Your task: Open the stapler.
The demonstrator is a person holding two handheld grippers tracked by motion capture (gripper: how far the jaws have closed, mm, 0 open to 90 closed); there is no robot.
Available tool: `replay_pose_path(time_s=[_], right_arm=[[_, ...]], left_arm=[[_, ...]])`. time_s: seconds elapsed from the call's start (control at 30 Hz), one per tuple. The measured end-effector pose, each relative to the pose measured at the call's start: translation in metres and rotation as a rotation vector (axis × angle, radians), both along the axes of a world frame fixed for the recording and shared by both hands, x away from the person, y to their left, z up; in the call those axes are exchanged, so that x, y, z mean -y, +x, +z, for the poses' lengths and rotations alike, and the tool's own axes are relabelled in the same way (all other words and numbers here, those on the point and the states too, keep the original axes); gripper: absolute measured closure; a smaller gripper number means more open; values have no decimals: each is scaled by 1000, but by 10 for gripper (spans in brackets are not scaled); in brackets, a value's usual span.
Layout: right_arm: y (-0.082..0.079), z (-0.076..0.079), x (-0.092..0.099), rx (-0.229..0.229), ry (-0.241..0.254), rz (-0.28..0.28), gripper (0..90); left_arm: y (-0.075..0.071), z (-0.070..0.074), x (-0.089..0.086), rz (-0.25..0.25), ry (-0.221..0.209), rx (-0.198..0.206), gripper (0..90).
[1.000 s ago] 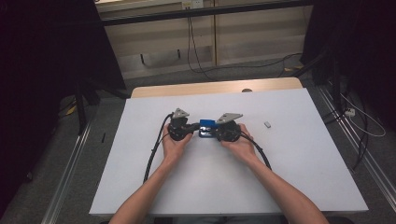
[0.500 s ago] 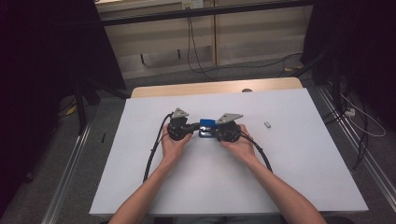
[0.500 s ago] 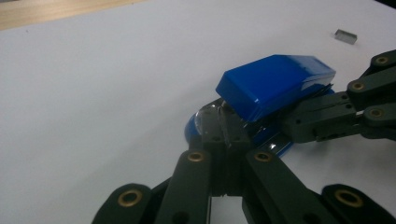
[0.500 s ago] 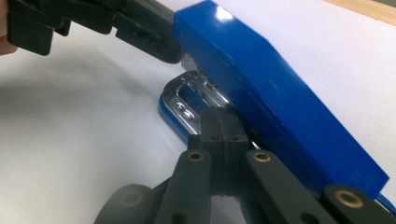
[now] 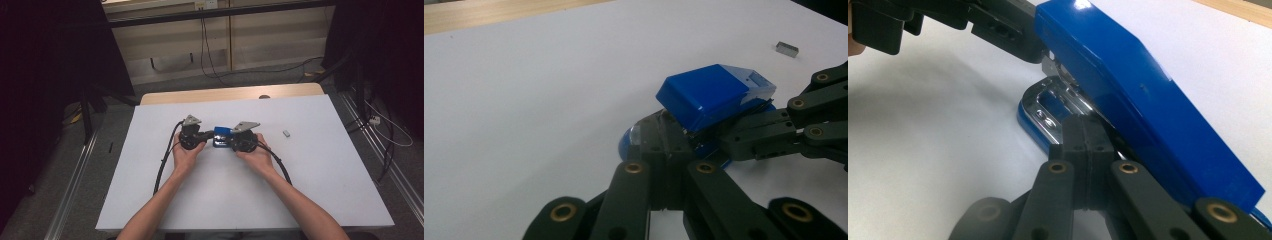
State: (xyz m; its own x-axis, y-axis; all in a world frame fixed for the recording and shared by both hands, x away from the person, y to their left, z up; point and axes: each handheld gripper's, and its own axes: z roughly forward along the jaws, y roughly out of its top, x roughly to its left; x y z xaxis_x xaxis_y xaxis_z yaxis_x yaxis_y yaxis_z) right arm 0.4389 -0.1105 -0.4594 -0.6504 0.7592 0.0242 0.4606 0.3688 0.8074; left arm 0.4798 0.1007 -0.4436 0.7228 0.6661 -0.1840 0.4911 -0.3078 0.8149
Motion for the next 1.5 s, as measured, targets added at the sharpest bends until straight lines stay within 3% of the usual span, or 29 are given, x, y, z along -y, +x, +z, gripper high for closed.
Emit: replay_pose_path(time_s=[1.07,1.5], right_arm=[[0,0,-1,3,-5,-2,900],[-1,0,-1,4,-6,-8,900]], left_arm=[[-1,7,2,-2,-6,25,900],[-1,12,3,-3,-42,30,900]])
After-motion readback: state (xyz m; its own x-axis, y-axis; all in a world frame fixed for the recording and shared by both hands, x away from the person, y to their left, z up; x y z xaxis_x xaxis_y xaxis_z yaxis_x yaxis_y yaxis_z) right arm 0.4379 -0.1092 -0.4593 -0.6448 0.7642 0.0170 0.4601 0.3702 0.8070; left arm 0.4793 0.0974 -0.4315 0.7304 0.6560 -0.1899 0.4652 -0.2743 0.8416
